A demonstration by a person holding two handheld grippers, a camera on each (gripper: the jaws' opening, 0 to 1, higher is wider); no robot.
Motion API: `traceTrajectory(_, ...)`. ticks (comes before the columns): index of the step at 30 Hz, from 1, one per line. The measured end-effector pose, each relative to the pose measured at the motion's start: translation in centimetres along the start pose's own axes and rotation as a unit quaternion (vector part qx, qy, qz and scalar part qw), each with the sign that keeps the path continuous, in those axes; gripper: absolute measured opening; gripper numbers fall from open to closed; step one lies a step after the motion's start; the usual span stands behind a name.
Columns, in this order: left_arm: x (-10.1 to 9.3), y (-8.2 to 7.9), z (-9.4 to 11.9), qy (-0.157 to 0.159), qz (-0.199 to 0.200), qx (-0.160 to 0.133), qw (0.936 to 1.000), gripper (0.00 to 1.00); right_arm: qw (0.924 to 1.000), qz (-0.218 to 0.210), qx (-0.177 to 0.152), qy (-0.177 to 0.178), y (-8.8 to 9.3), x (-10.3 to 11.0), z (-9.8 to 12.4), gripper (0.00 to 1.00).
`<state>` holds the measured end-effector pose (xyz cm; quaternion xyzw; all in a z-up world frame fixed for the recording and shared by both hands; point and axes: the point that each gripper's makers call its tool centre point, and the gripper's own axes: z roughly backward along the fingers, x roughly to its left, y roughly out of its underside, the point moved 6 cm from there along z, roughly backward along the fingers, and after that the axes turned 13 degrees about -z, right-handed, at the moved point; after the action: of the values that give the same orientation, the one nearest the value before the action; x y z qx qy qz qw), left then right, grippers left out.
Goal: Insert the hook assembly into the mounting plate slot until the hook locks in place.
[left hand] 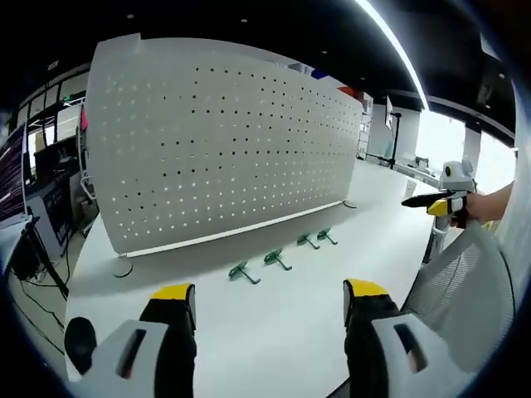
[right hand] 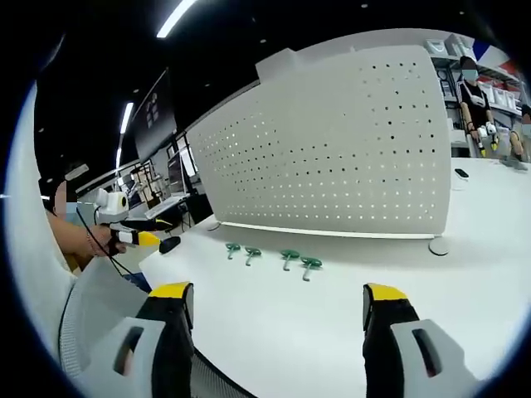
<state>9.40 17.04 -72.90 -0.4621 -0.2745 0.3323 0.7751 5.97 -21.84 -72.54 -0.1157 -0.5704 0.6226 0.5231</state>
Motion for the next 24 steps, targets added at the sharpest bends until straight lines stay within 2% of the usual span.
traceTrajectory(8, 0.9, -0.4, -1.3, 0.014, -0.009, 0.014, 0.9998, 0.72, 1.0, -0.001, 0.002, 0.0, -0.1, 0.0, -0.1, 0.81)
traceTrajectory(24, 2.0, -0.9, -3.5, 0.033, -0.038, 0.042, 0.9979, 0.72, 1.0, -0.008, -0.002, 0.005, -0.1, -0.2, -0.1, 0.81)
